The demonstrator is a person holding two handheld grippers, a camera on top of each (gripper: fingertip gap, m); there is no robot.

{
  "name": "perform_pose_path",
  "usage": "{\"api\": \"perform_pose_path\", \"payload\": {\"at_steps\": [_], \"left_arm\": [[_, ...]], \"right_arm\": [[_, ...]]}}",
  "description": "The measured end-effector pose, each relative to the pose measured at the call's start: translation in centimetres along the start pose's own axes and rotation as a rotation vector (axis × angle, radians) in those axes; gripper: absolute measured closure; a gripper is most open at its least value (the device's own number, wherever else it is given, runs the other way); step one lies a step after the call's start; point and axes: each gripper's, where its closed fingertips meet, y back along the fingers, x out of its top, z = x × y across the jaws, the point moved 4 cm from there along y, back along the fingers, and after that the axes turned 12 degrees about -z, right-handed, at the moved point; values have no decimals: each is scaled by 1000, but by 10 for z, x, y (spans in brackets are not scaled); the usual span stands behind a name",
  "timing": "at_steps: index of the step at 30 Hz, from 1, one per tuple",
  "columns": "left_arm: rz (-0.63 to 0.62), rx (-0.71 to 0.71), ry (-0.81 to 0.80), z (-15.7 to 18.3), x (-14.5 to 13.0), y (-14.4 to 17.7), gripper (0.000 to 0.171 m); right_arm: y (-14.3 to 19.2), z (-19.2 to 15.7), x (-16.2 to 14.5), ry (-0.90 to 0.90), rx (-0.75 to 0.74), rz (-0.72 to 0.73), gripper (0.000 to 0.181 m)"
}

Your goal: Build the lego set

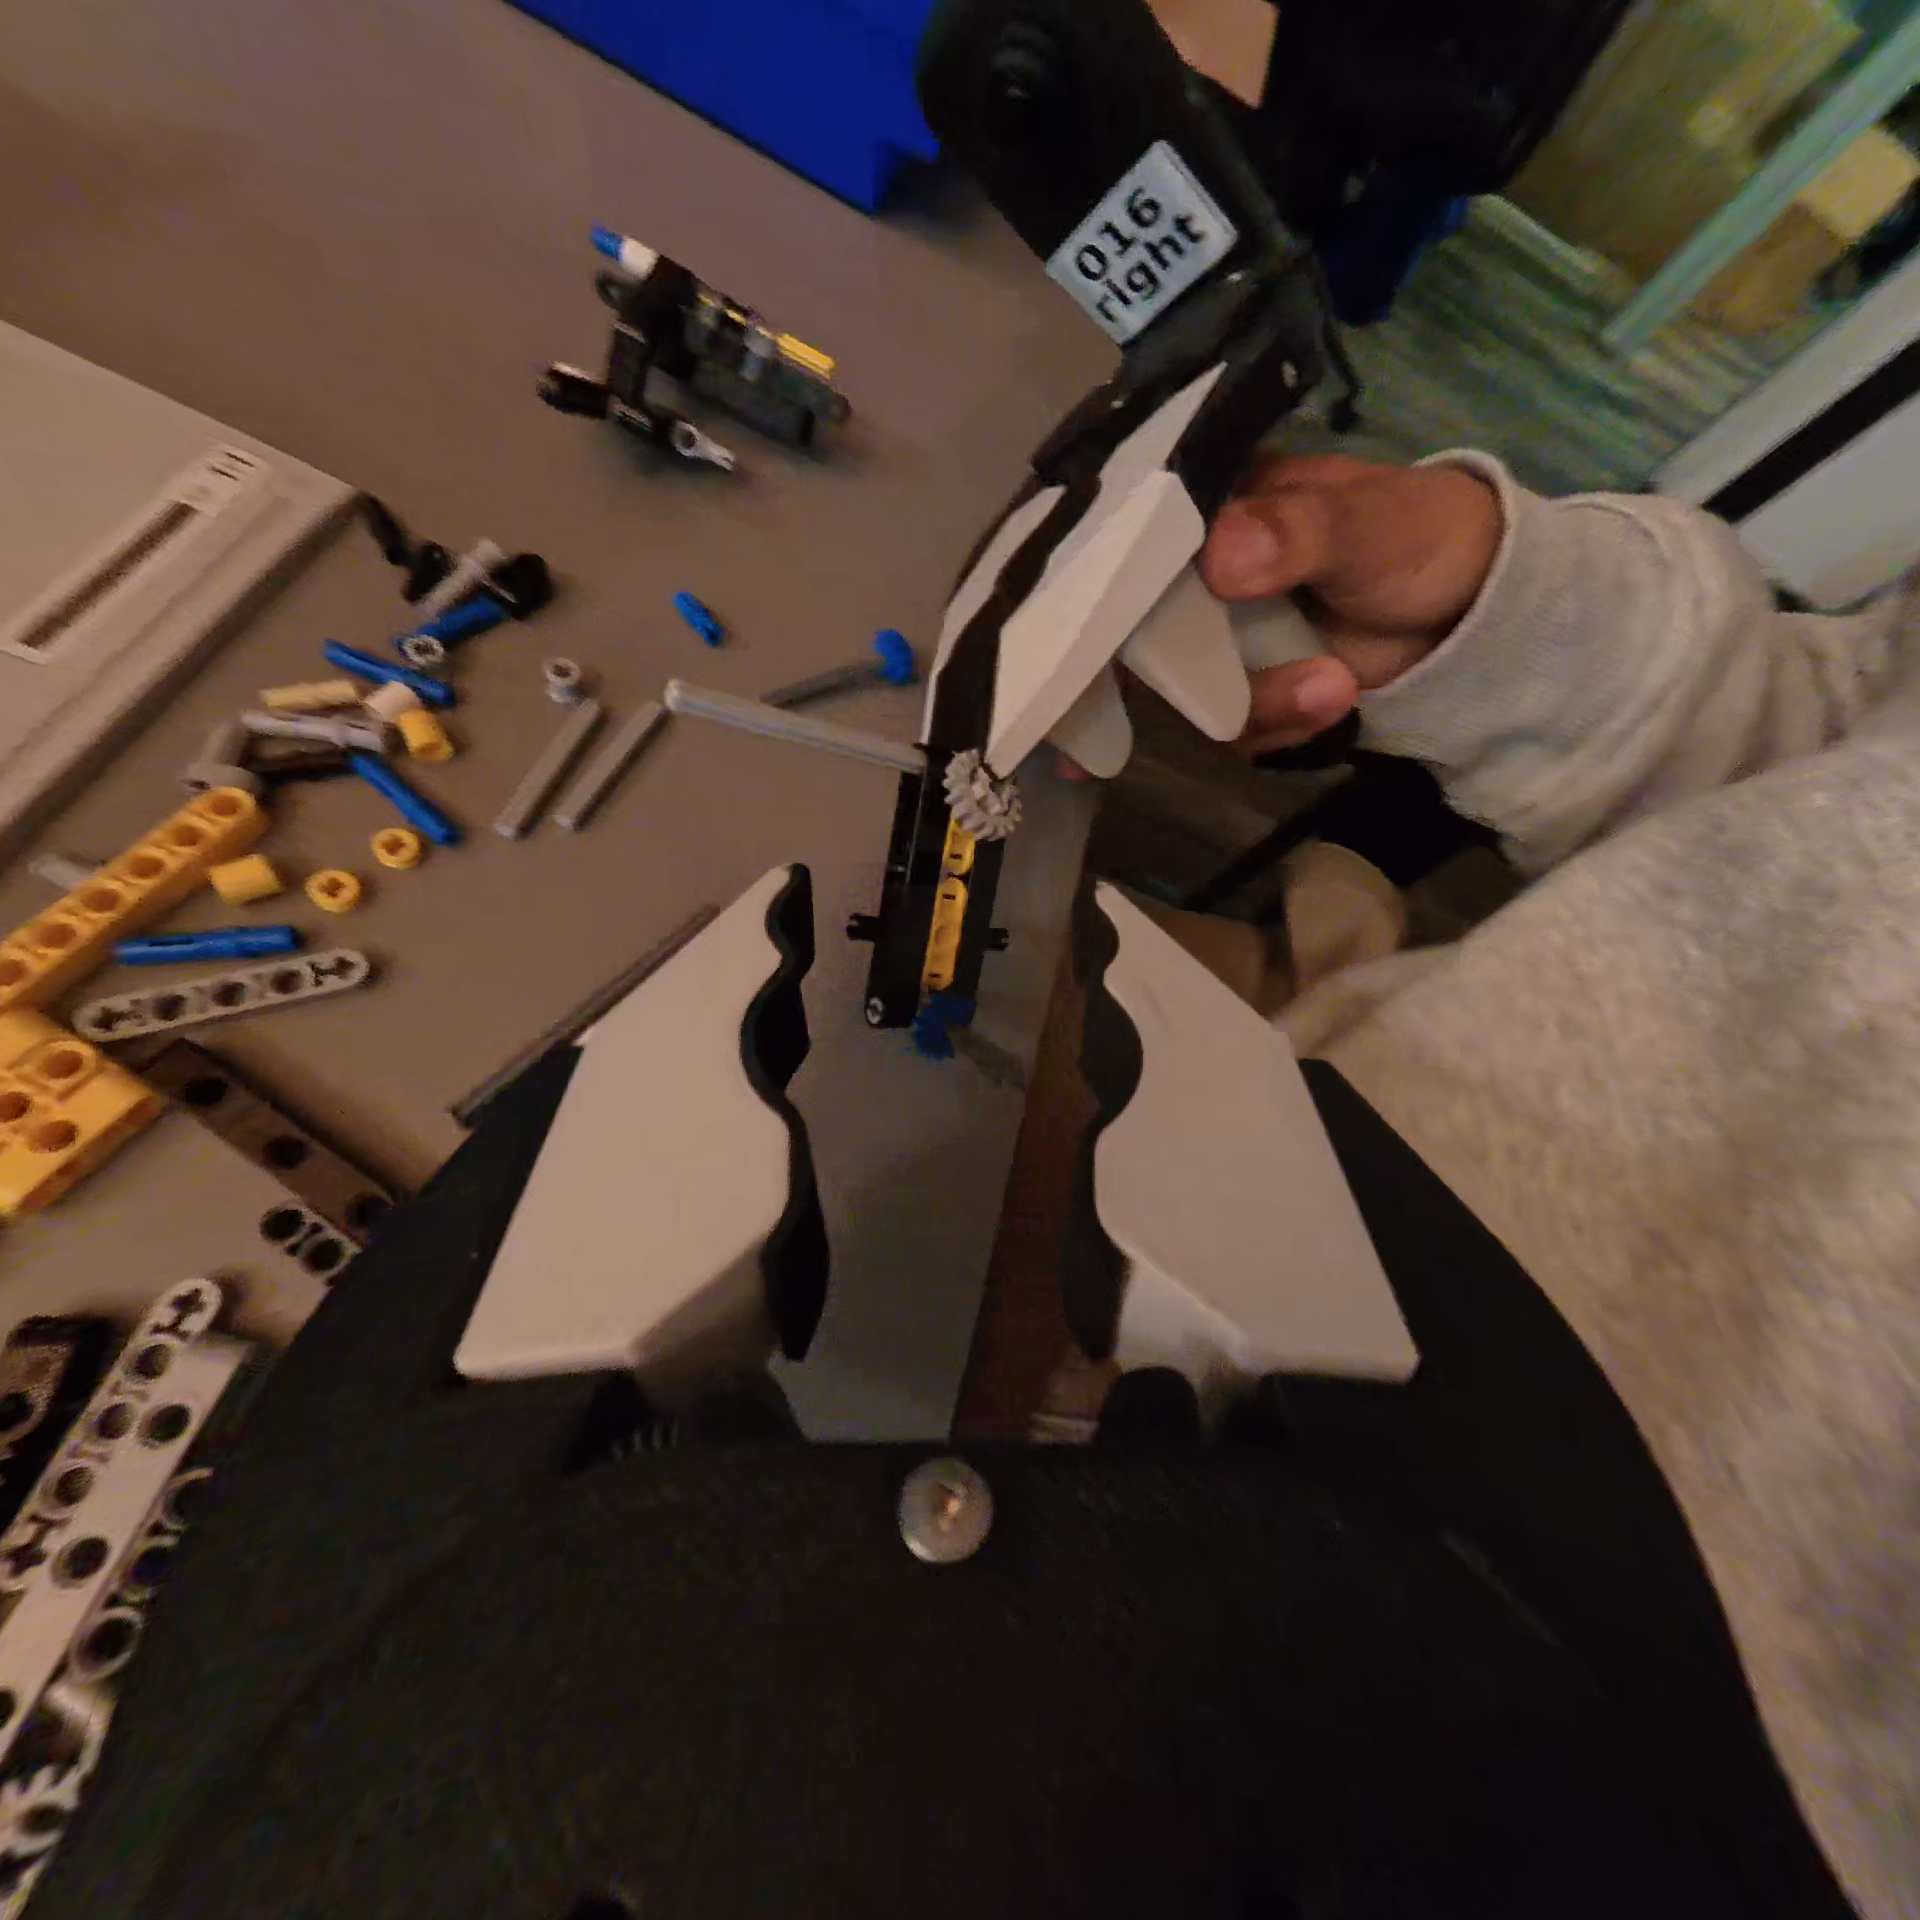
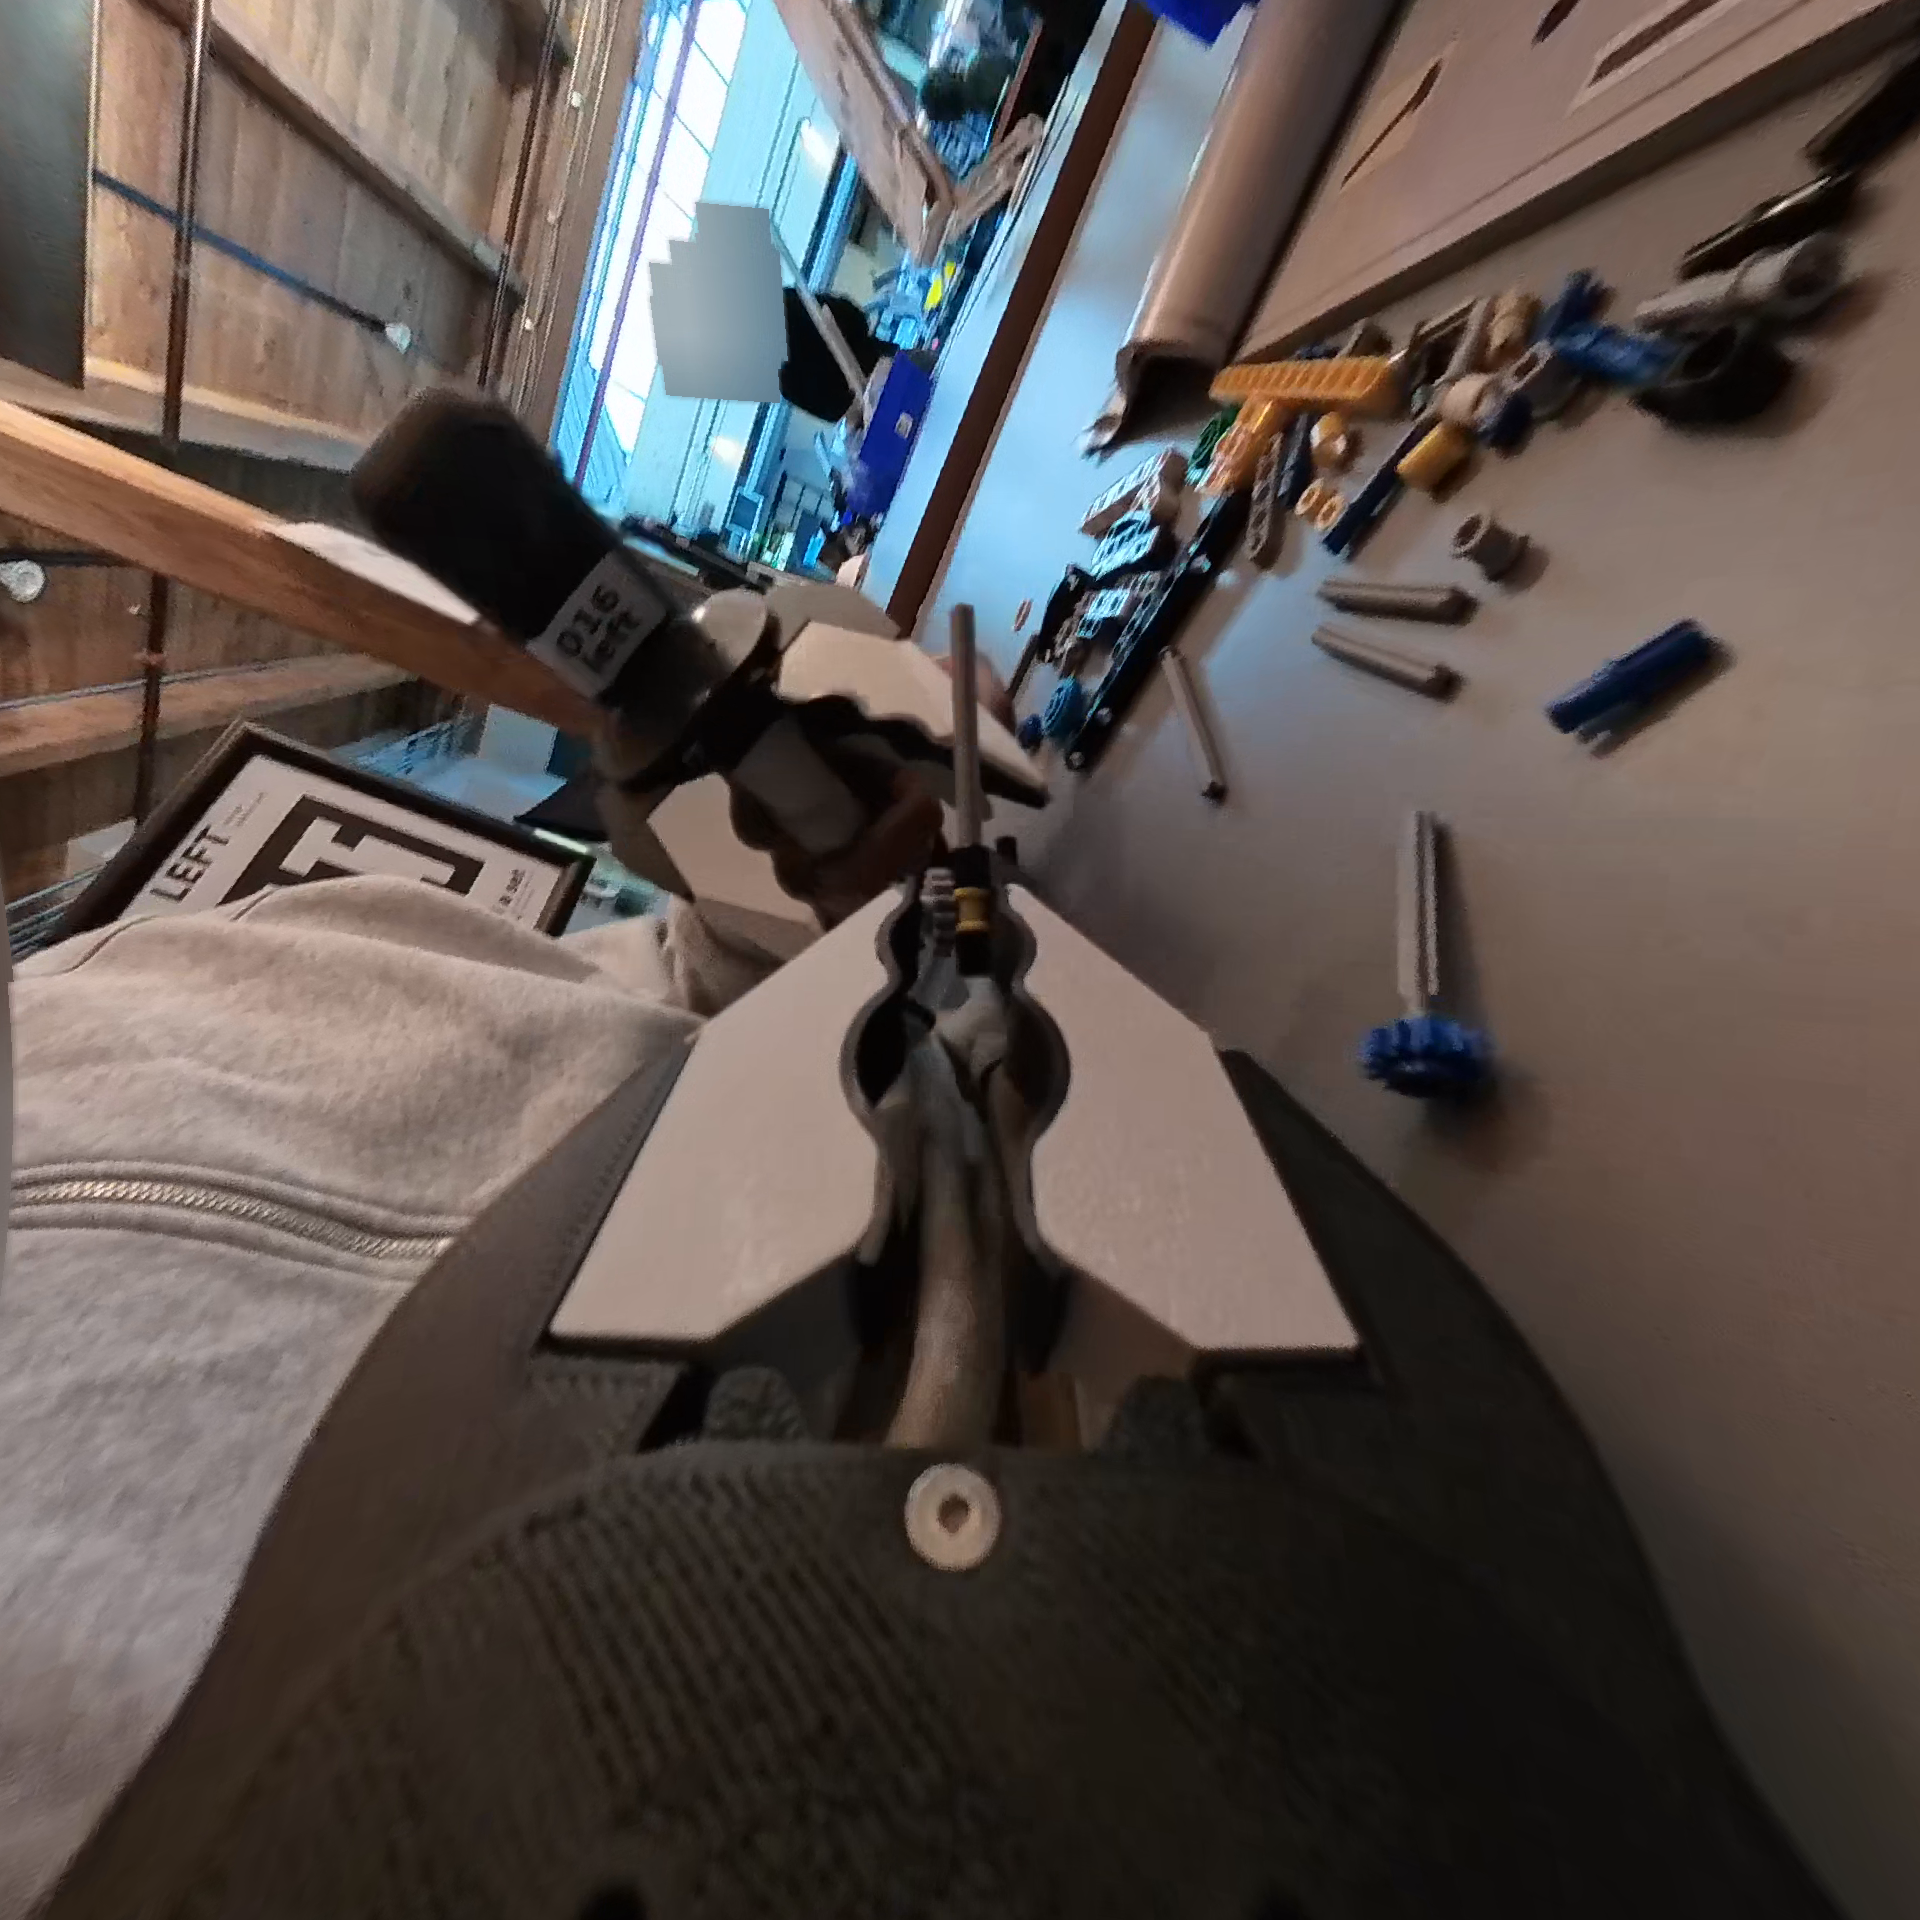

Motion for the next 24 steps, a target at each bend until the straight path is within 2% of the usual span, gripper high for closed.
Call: {"api": "perform_pose_path", "payload": {"at_steps": [3,8,11,16,24], "left_arm": [[14,-129,39,3,-2,5,126],[94,-367,195,5,1,11,134],[119,-483,247,7,1,14,146],[95,-492,247,6,-6,11,164],[166,-569,419,0,-5,9,167]], "right_arm": [[-4,-5,-2,-6,45,-63,170],[-9,-15,-2,-22,154,-107,171],[-10,-18,-1,-33,193,-120,170],[-11,-18,1,-55,226,-135,171],[-13,-15,13,-40,174,-73,170]]}}
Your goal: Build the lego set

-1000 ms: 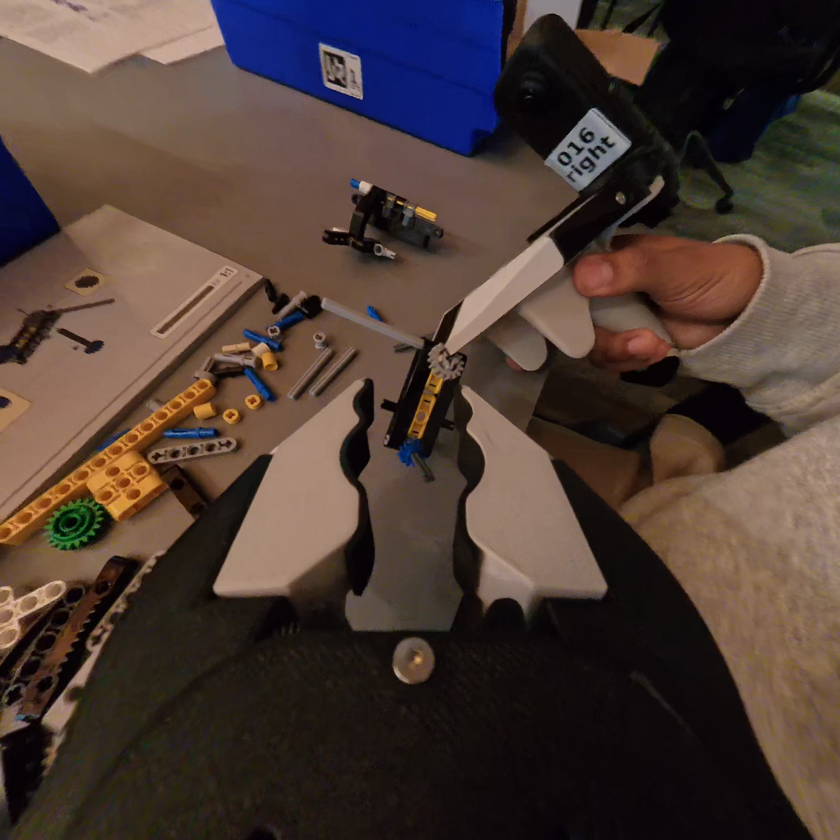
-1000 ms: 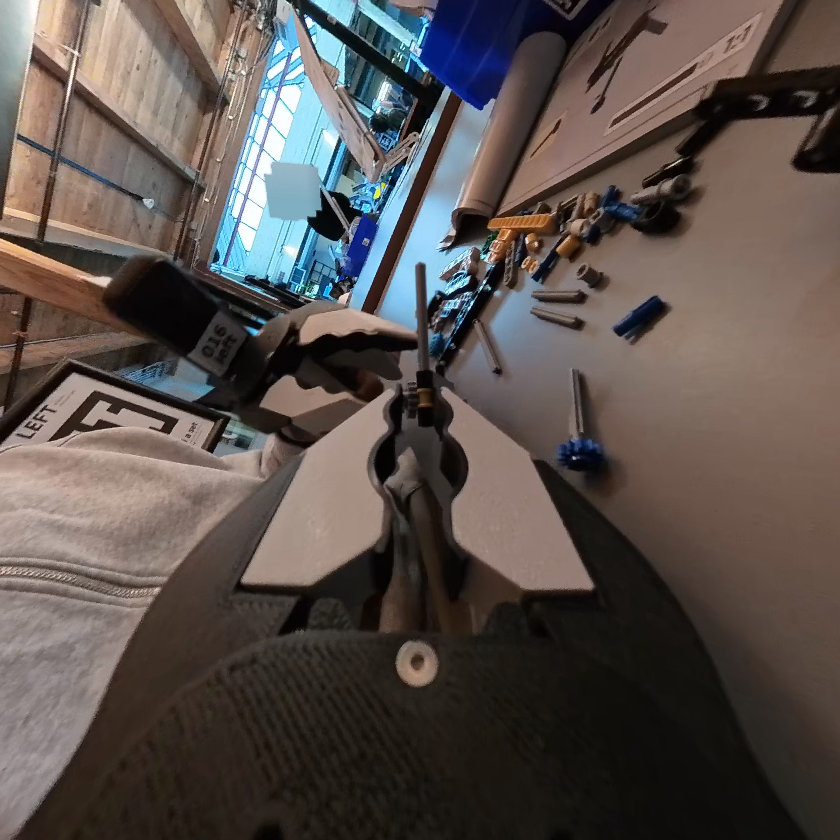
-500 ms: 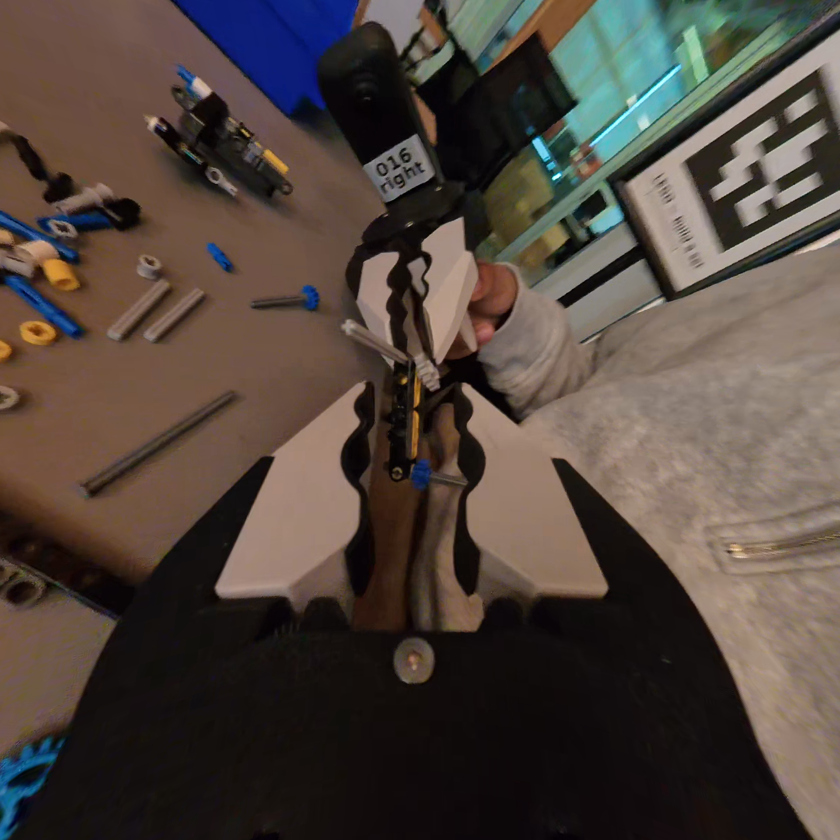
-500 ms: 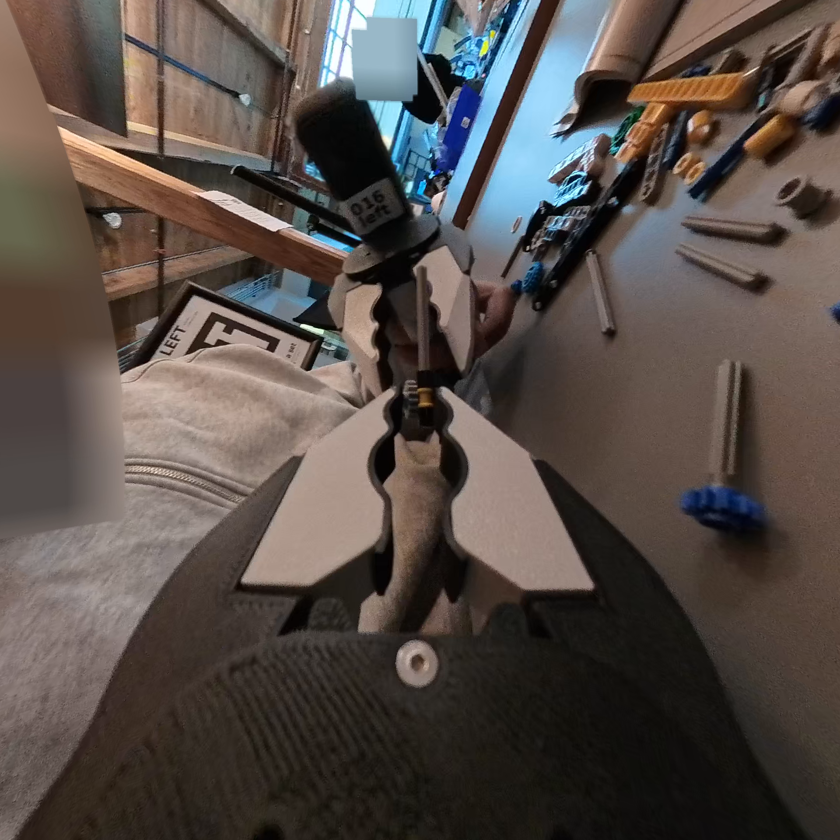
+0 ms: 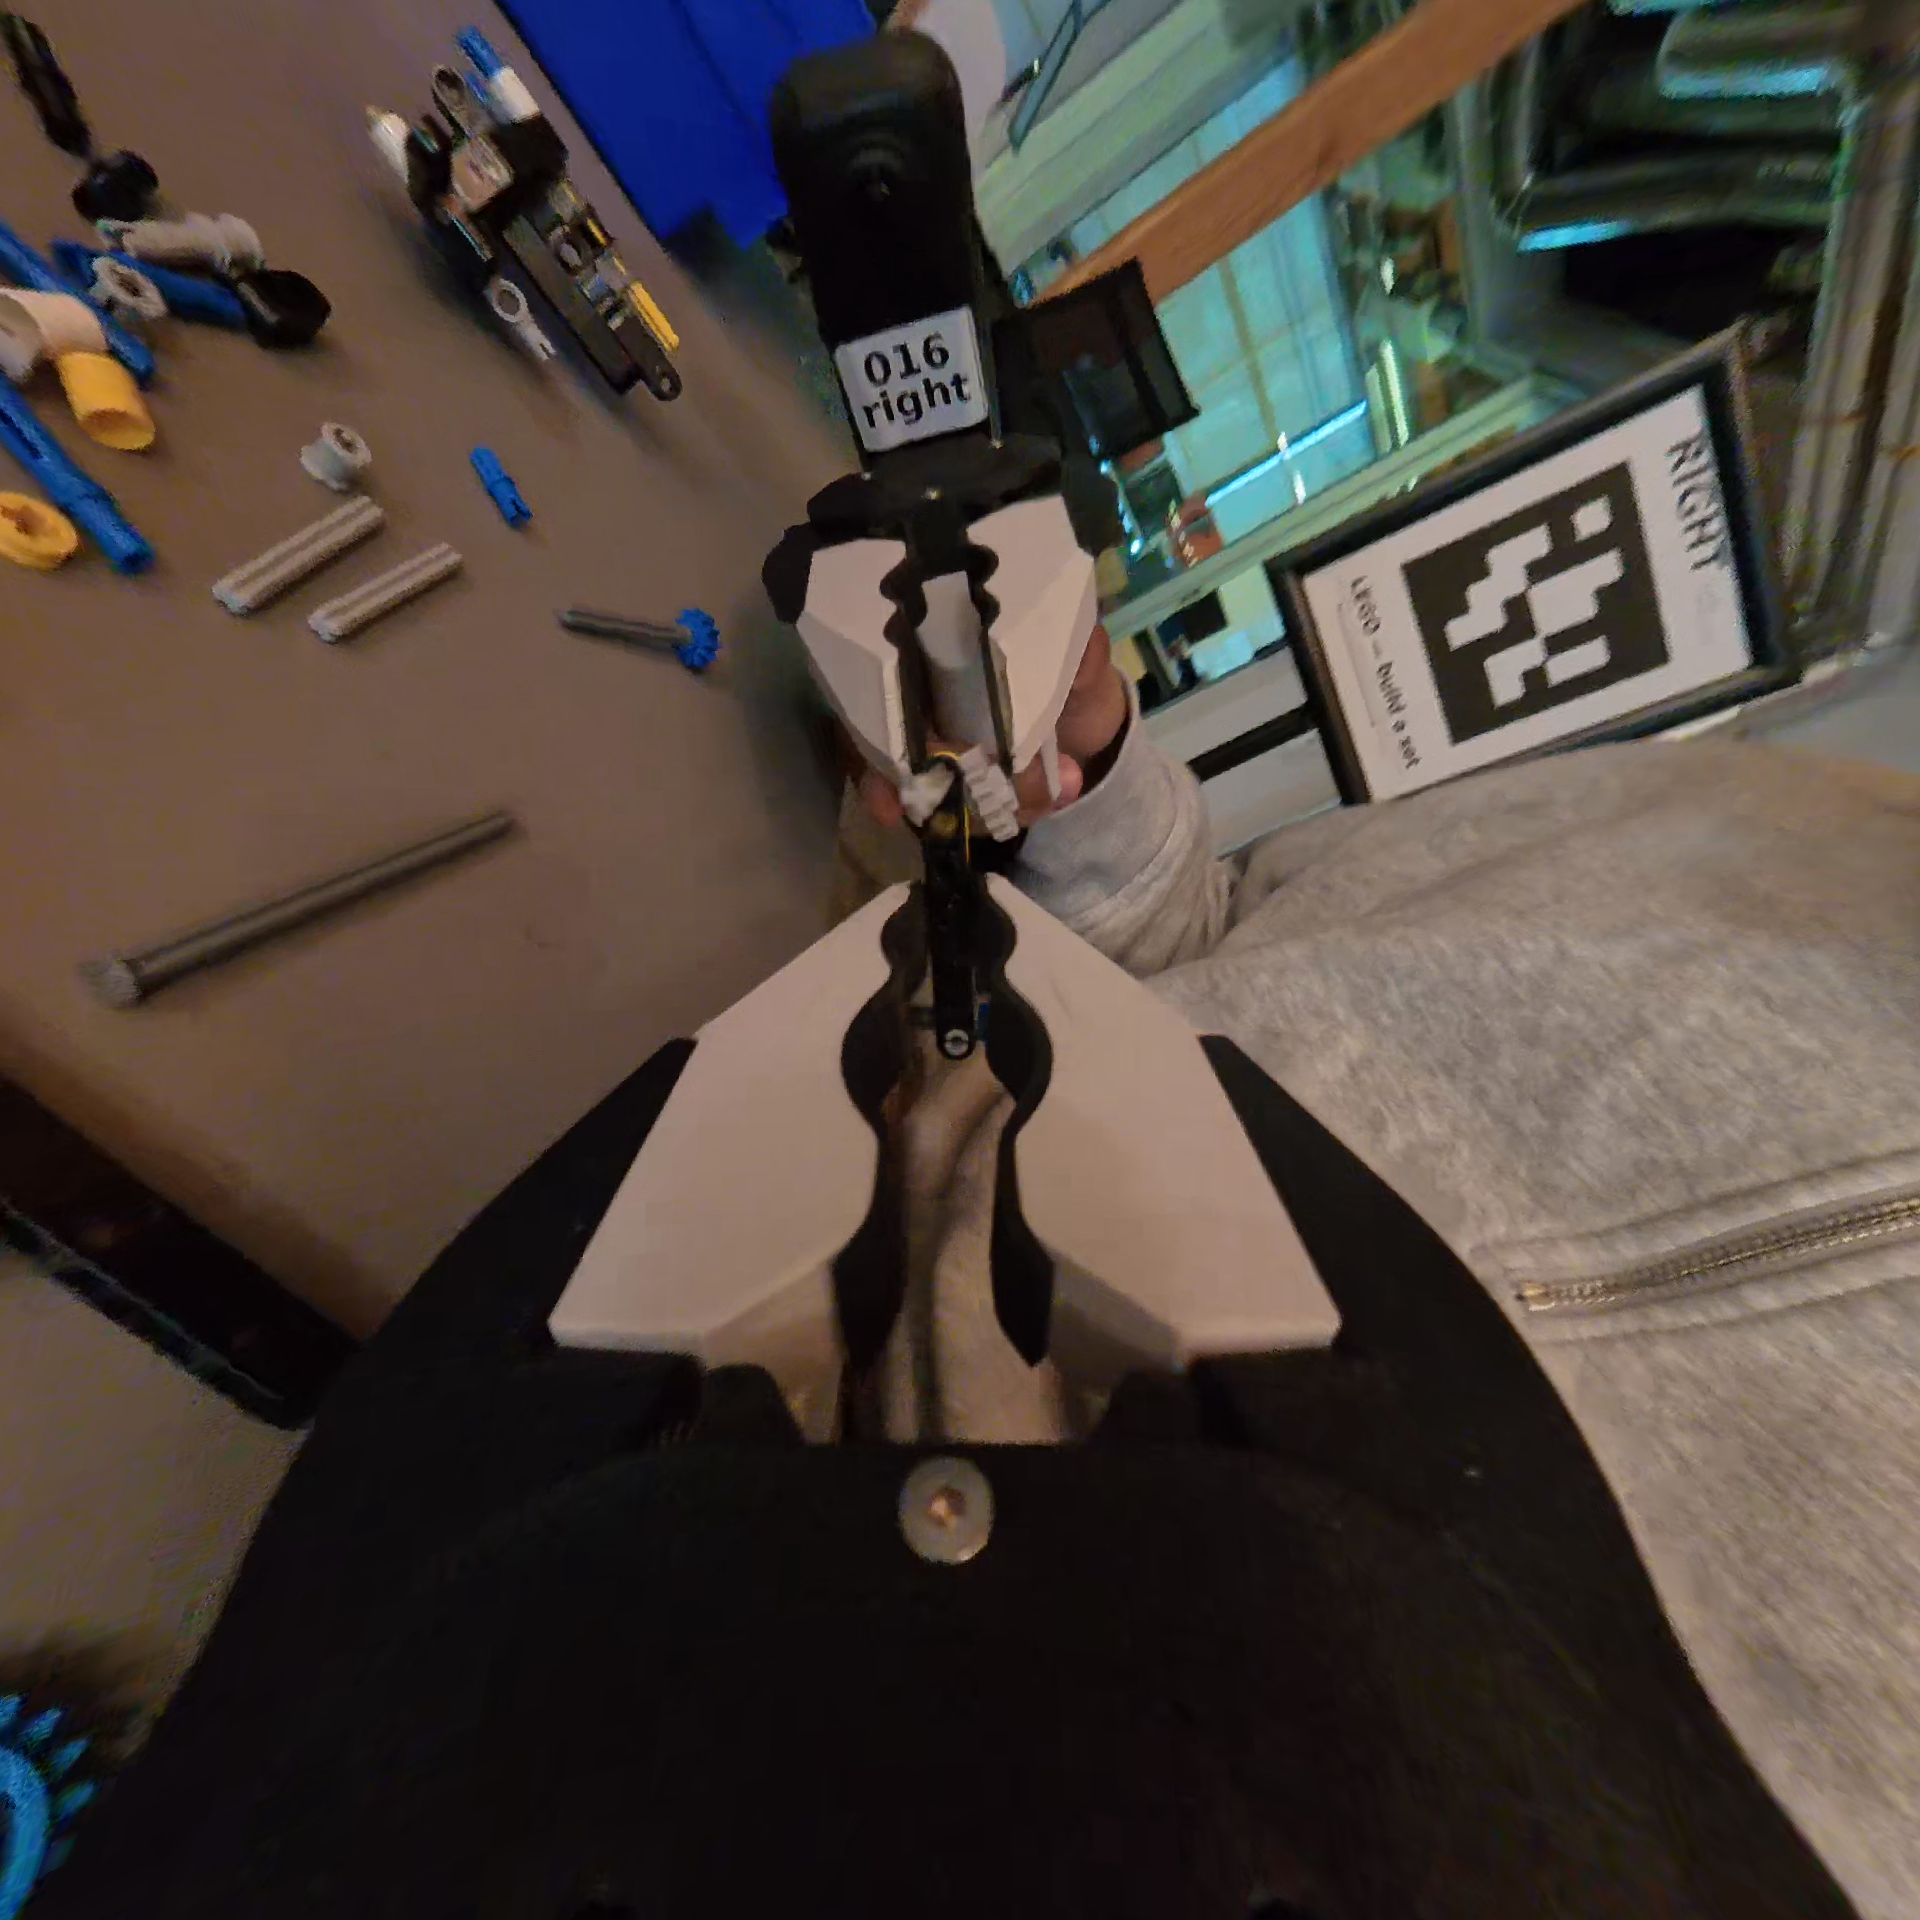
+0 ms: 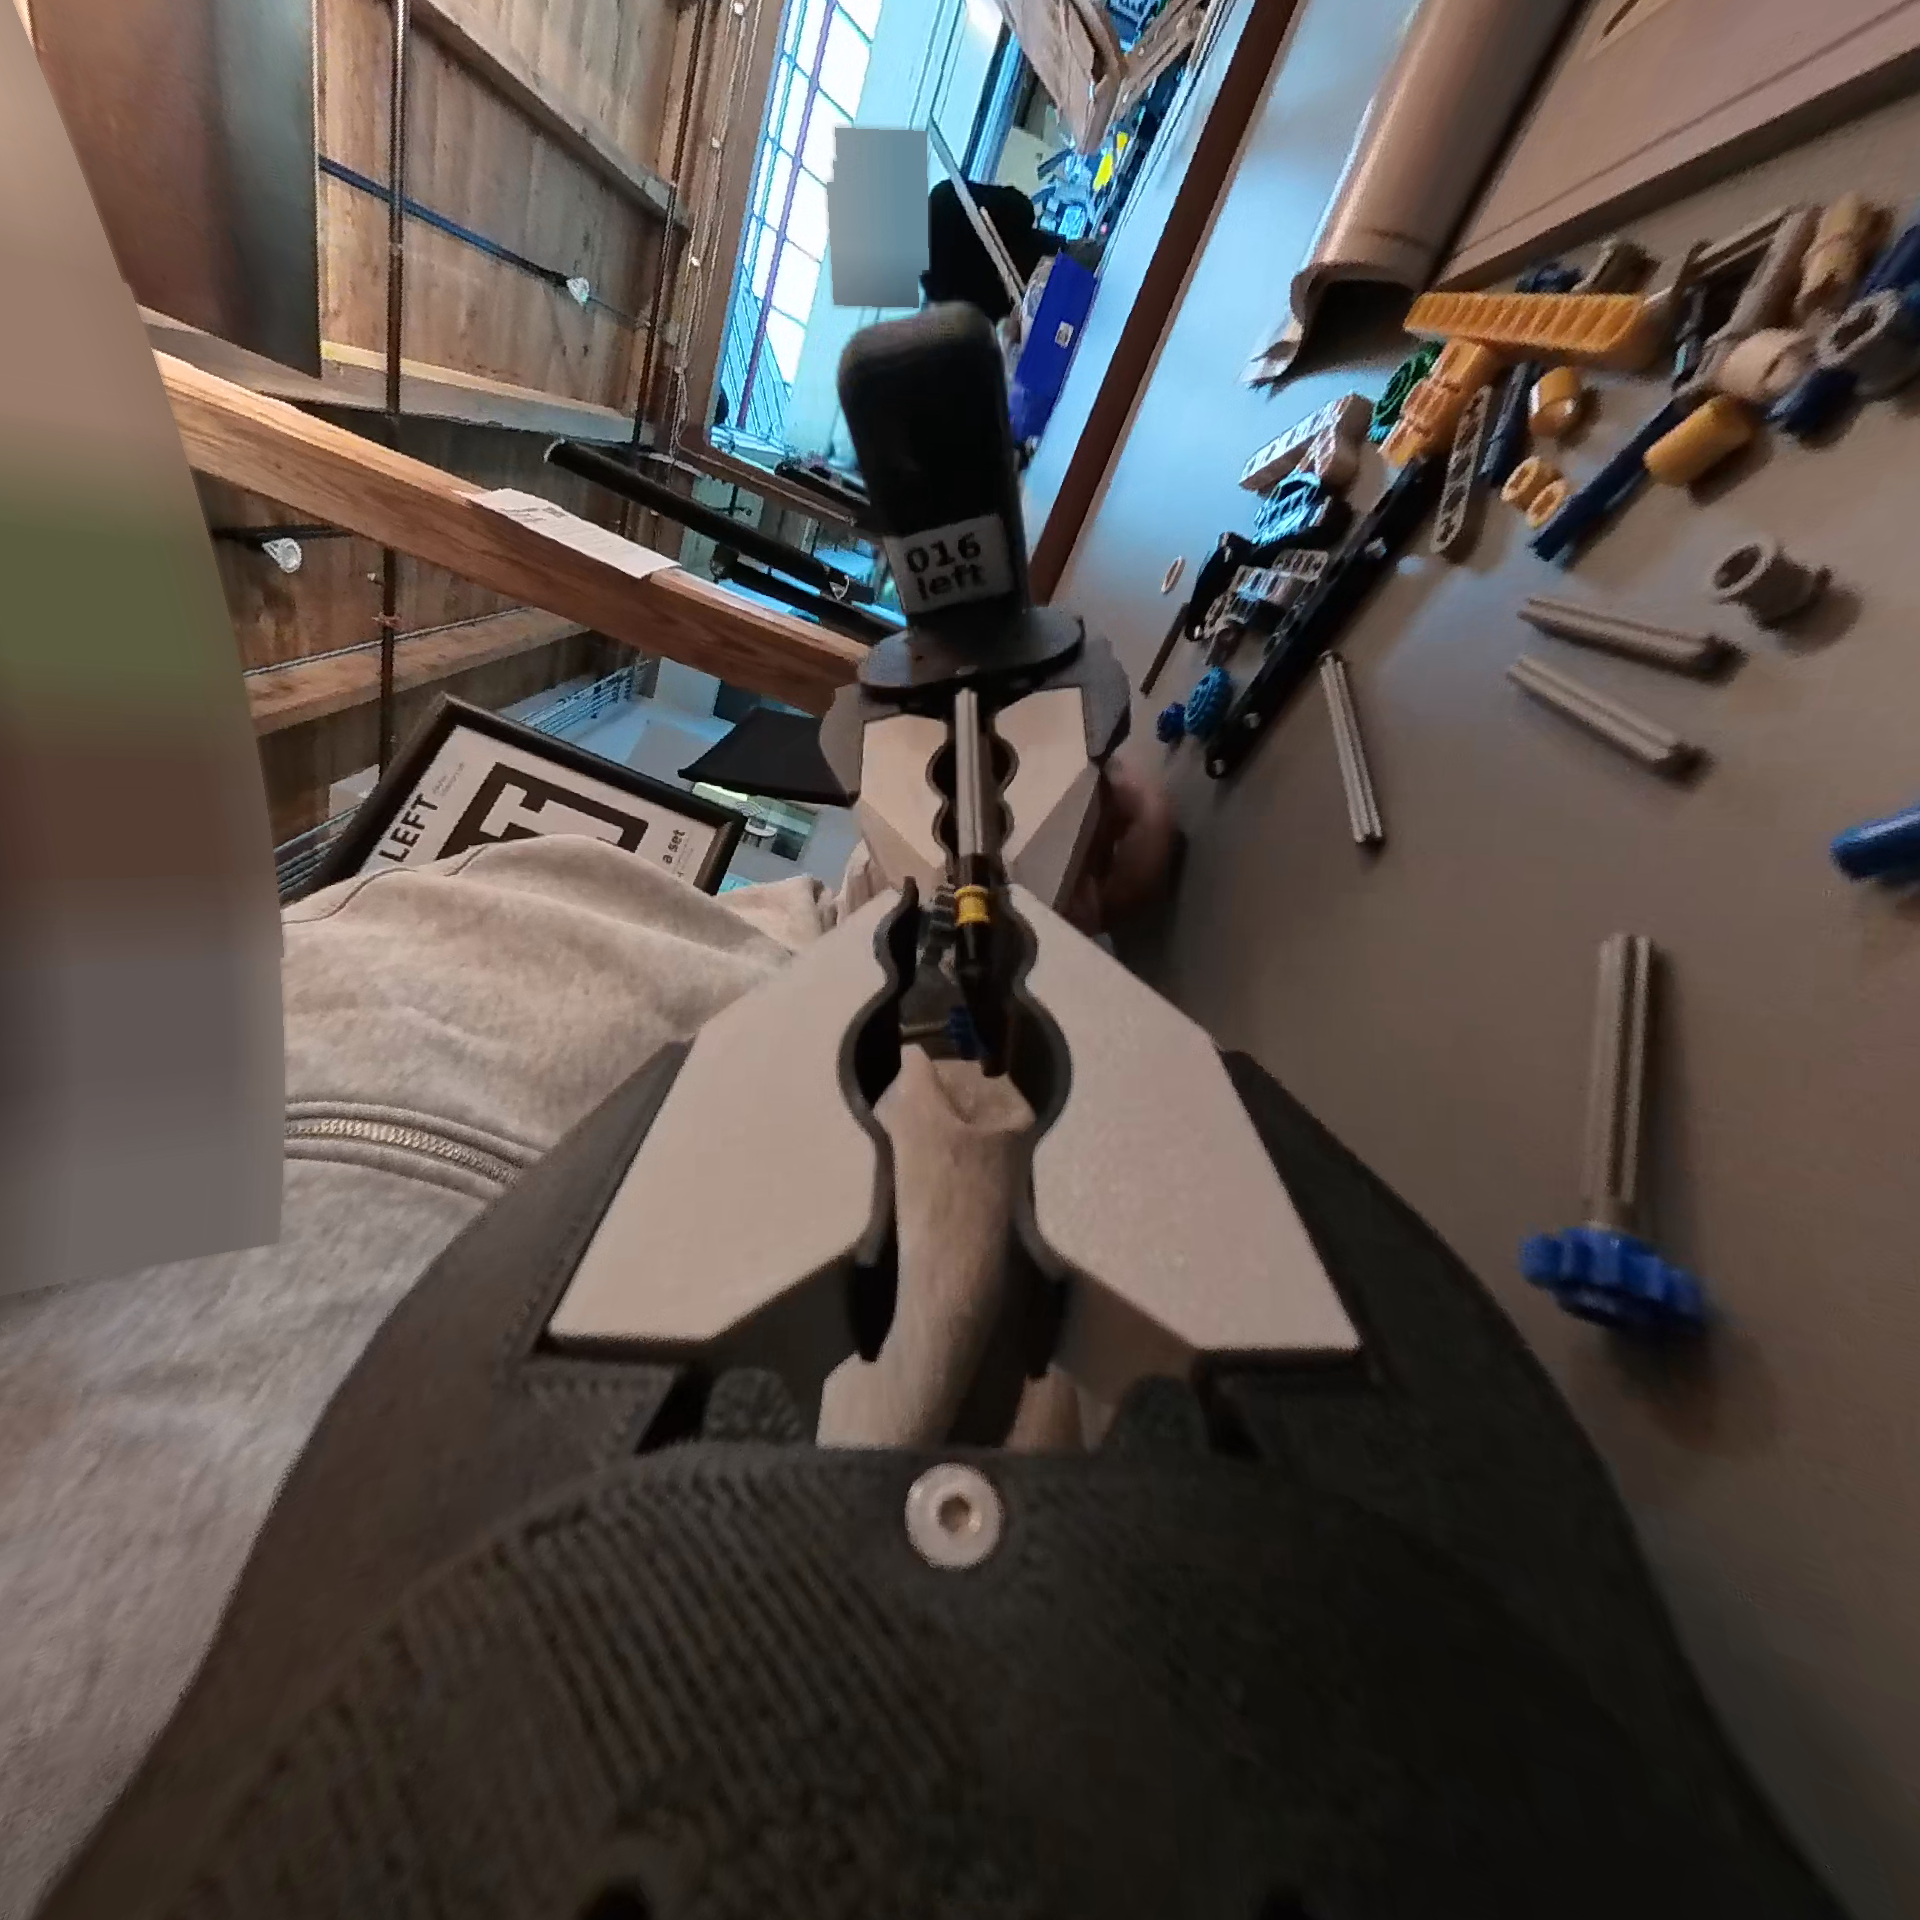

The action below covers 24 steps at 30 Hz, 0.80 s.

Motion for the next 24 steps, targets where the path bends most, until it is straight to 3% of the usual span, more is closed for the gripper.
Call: {"api": "perform_pose_path", "payload": {"at_steps": [16,24], "left_arm": [[268,-88,233,-5,10,9,167],[305,-115,267,-4,11,7,166]], "right_arm": [[1,0,14,74,-121,125,168],[-2,-2,17,121,-181,161,169]]}}
